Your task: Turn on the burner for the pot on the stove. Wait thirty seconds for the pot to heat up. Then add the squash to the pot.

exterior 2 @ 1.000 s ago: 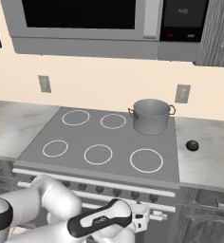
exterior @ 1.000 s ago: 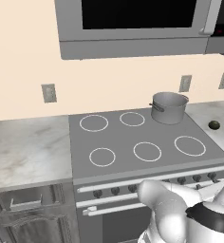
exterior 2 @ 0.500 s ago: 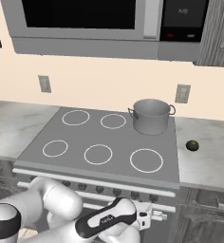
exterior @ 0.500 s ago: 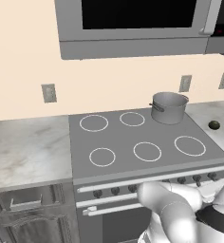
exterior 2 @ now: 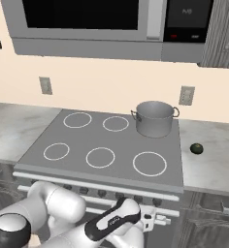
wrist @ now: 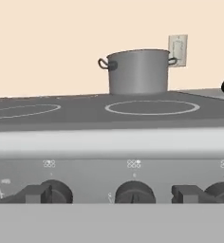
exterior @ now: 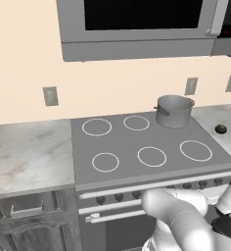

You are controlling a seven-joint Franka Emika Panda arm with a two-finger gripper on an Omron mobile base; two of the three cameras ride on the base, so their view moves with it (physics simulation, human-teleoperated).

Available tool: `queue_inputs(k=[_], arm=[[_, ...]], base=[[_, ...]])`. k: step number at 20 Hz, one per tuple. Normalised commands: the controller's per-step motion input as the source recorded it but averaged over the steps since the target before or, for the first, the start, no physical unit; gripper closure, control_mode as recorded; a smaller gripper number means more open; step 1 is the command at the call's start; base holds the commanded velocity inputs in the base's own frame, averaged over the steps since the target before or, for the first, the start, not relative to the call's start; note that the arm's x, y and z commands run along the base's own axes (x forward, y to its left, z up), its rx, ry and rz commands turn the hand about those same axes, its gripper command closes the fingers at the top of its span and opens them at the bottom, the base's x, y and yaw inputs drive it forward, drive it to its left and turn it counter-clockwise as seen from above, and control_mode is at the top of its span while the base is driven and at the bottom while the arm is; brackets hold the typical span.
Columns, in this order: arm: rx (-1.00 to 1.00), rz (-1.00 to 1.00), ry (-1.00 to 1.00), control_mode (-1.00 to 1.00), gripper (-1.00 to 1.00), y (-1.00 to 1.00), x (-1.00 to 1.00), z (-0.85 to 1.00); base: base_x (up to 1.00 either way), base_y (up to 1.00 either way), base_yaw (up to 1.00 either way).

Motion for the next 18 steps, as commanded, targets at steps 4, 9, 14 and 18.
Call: queue_inputs(k=[4, 9, 14, 18], arm=[[0.04, 0.0, 0.09, -1.0, -1.0, 0.0, 0.0, -0.53], [0.01, 0.0, 0.05, -1.0, -1.0, 0.0, 0.01, -0.32], [0.0, 0.0, 0.0, -1.0, -1.0, 0.0, 0.05, -0.01], [0.02, 0.0, 0.0, -1.0, -1.0, 0.0, 0.02, 0.05]], base=[[0.0, 0.0, 0.0], [0.0, 0.0, 0.0], [0.0, 0.0, 0.0], [0.0, 0.0, 0.0]])
